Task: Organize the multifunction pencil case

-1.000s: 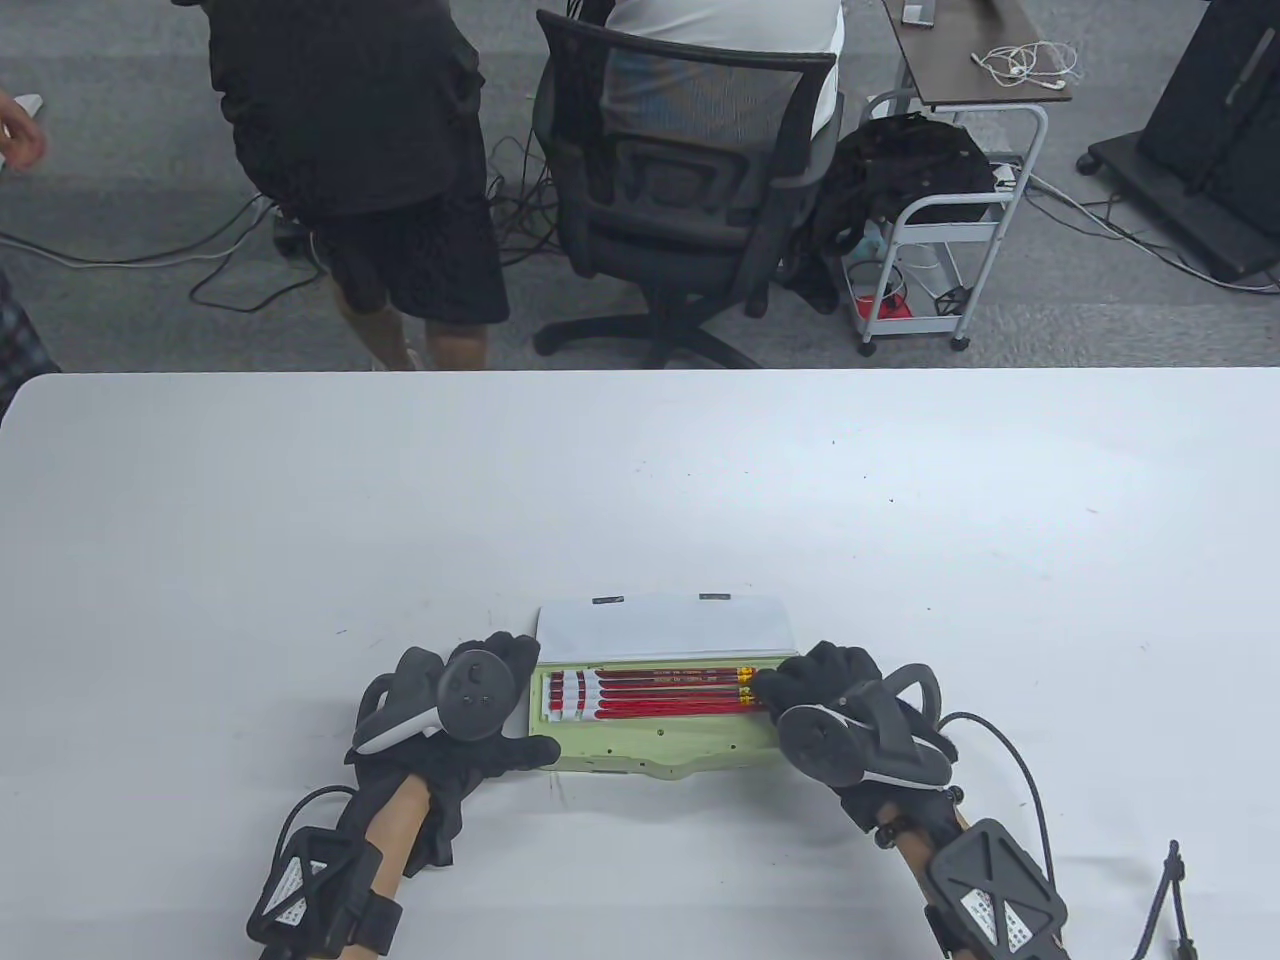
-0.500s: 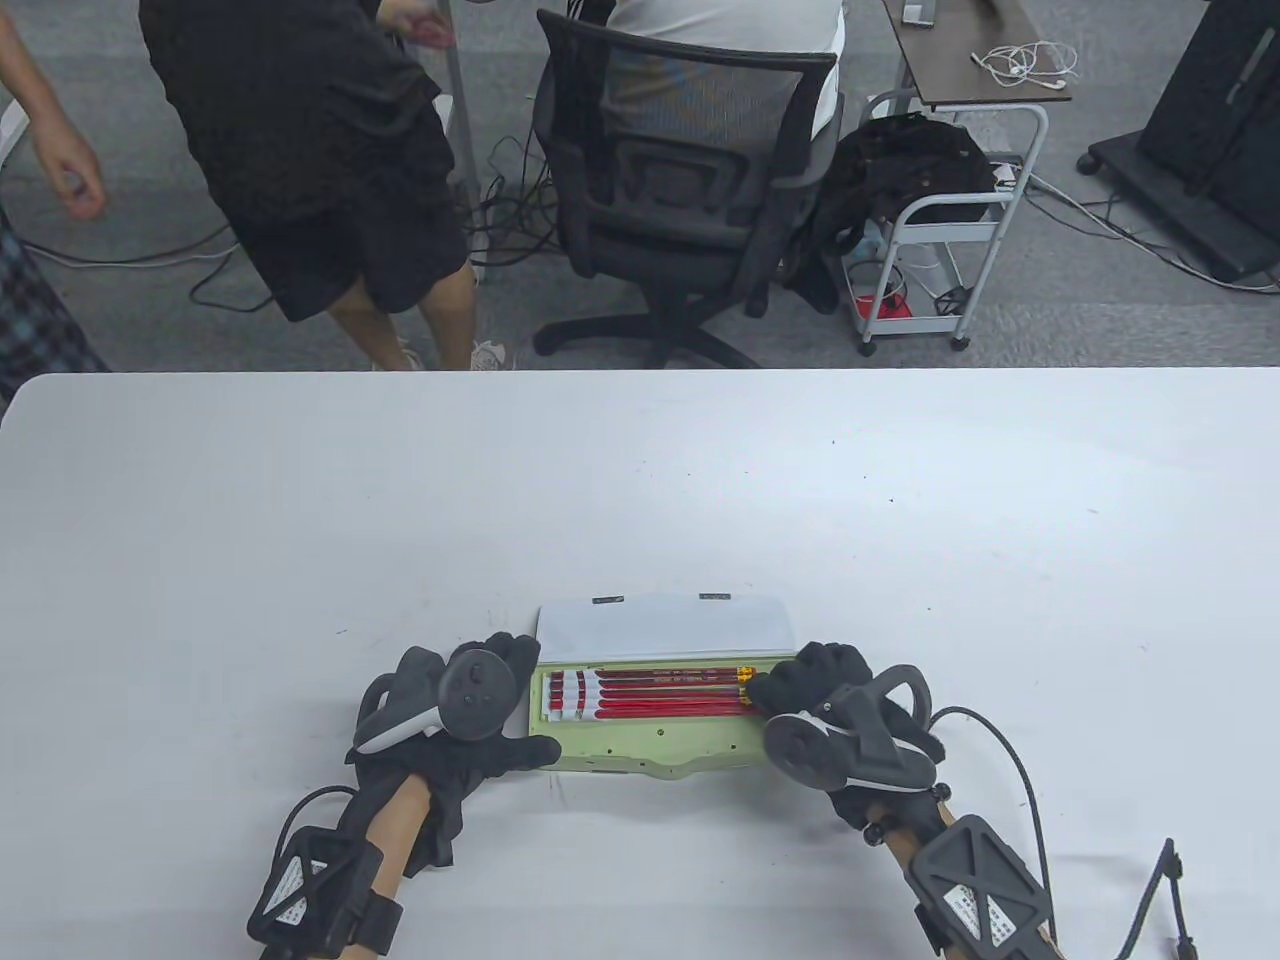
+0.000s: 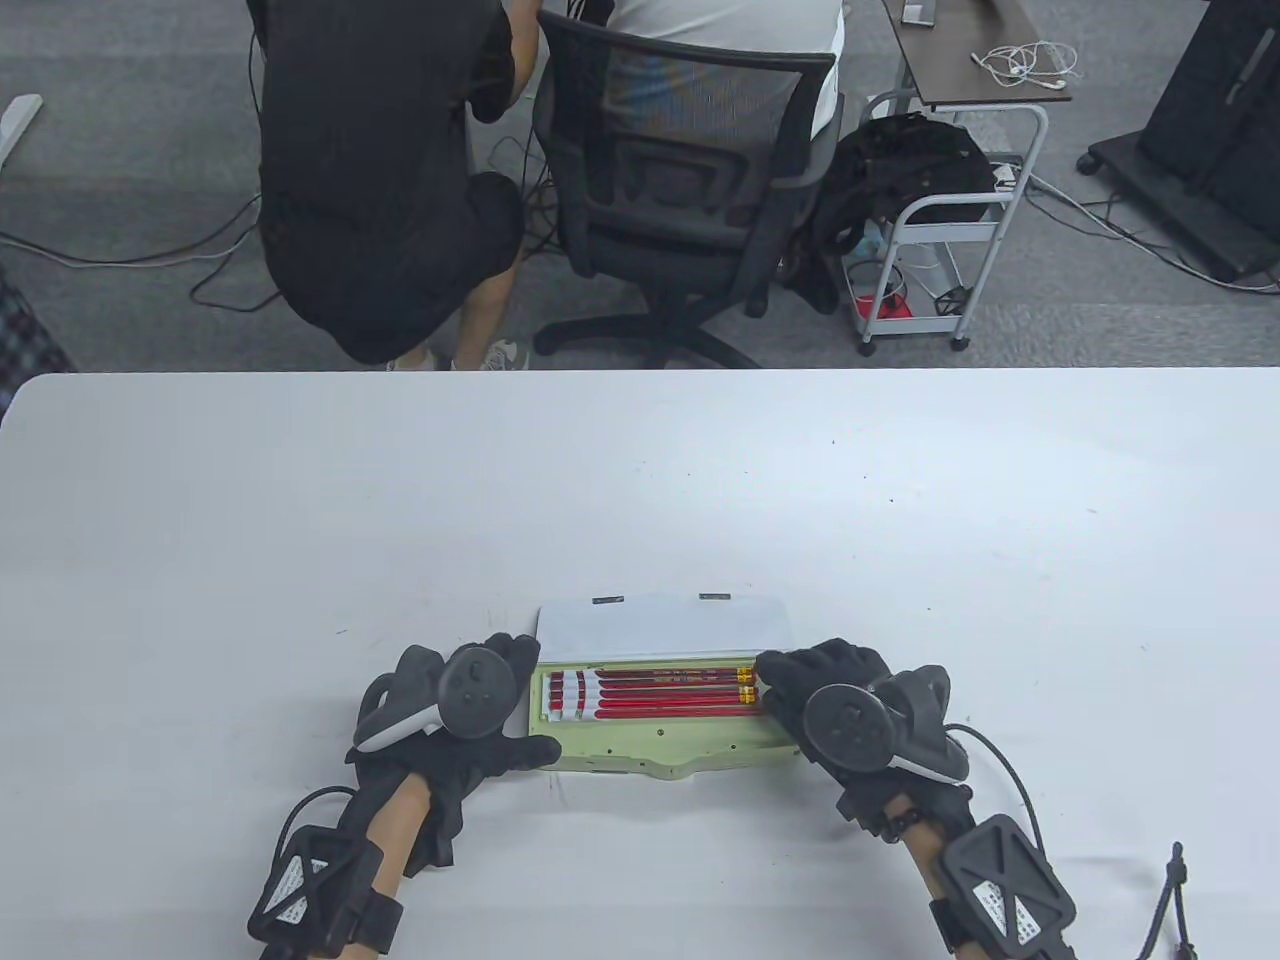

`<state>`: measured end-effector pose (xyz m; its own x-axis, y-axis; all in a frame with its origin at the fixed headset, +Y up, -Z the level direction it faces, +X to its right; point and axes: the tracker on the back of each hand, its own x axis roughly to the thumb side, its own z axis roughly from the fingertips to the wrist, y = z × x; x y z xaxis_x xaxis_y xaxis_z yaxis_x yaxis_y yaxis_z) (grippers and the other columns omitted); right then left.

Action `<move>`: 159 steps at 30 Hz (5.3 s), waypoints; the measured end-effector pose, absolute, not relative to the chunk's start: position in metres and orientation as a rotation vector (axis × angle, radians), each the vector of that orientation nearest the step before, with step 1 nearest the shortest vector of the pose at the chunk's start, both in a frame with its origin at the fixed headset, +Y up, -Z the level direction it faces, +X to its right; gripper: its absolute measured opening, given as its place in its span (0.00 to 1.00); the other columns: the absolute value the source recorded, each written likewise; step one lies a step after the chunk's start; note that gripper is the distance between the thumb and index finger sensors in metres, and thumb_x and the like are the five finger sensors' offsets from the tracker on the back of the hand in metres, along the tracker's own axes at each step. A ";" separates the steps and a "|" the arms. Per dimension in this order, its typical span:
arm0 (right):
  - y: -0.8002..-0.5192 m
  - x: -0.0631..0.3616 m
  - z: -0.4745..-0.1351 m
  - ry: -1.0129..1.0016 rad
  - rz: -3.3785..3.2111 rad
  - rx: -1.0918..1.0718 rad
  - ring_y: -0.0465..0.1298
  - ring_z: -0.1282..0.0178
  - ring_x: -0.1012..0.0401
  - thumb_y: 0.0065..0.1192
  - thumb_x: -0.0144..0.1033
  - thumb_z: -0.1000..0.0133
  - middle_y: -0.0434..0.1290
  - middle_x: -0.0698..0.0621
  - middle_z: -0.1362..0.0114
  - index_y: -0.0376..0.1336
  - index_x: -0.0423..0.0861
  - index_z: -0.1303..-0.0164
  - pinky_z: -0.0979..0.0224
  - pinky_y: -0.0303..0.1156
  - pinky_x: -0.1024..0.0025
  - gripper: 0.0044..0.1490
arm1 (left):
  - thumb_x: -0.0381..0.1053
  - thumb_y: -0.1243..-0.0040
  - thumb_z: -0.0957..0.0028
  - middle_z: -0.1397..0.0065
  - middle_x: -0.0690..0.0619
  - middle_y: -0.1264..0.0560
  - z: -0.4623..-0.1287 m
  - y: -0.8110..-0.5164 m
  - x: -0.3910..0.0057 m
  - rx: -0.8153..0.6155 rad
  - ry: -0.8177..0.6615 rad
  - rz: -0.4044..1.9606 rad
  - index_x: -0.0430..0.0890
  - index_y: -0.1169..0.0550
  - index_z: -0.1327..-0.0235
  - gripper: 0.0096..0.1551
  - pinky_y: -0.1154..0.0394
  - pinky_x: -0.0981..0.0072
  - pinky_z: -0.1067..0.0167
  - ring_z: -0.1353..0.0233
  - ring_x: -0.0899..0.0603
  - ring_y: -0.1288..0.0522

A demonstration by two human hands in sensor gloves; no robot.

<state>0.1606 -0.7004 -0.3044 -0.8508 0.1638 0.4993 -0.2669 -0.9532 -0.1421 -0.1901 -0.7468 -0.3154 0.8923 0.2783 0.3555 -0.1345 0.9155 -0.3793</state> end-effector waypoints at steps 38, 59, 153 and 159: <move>-0.710 0.149 -0.307 -0.124 3.061 0.508 0.66 0.25 0.32 0.59 0.47 0.43 0.62 0.30 0.22 0.55 0.34 0.20 0.26 0.61 0.30 0.46 | 0.73 0.48 0.58 0.11 0.30 0.47 -0.317 -0.747 -0.188 -0.369 -0.417 0.223 0.39 0.53 0.14 0.67 0.43 0.19 0.31 0.17 0.19 0.44; -0.724 0.166 -0.312 0.431 2.899 0.578 0.53 0.22 0.24 0.50 0.58 0.46 0.45 0.21 0.19 0.38 0.24 0.17 0.25 0.52 0.26 0.64 | 0.73 0.48 0.58 0.11 0.29 0.47 -0.317 -0.748 -0.189 -0.373 -0.408 0.242 0.38 0.54 0.14 0.67 0.43 0.19 0.31 0.18 0.18 0.44; -0.704 0.202 -0.318 -0.083 2.947 0.443 0.43 0.21 0.24 0.54 0.55 0.45 0.41 0.24 0.18 0.44 0.32 0.16 0.26 0.46 0.25 0.57 | 0.69 0.52 0.43 0.11 0.30 0.60 -0.303 -0.710 -0.224 -0.019 -0.164 0.167 0.44 0.61 0.15 0.57 0.53 0.17 0.33 0.19 0.15 0.60; -0.705 0.207 -0.320 -0.083 2.964 0.405 0.39 0.22 0.24 0.54 0.56 0.45 0.36 0.23 0.18 0.41 0.33 0.16 0.26 0.43 0.24 0.59 | 0.71 0.54 0.42 0.13 0.30 0.71 -0.304 -0.713 -0.222 -0.073 -0.165 0.111 0.45 0.69 0.18 0.60 0.59 0.16 0.34 0.22 0.13 0.70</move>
<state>0.2072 -0.7055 -0.3197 -0.9527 0.1391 0.2703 -0.1540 -0.9875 -0.0344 -0.2225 -0.7132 -0.3036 0.9803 0.1161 0.1600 -0.1042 0.9912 -0.0812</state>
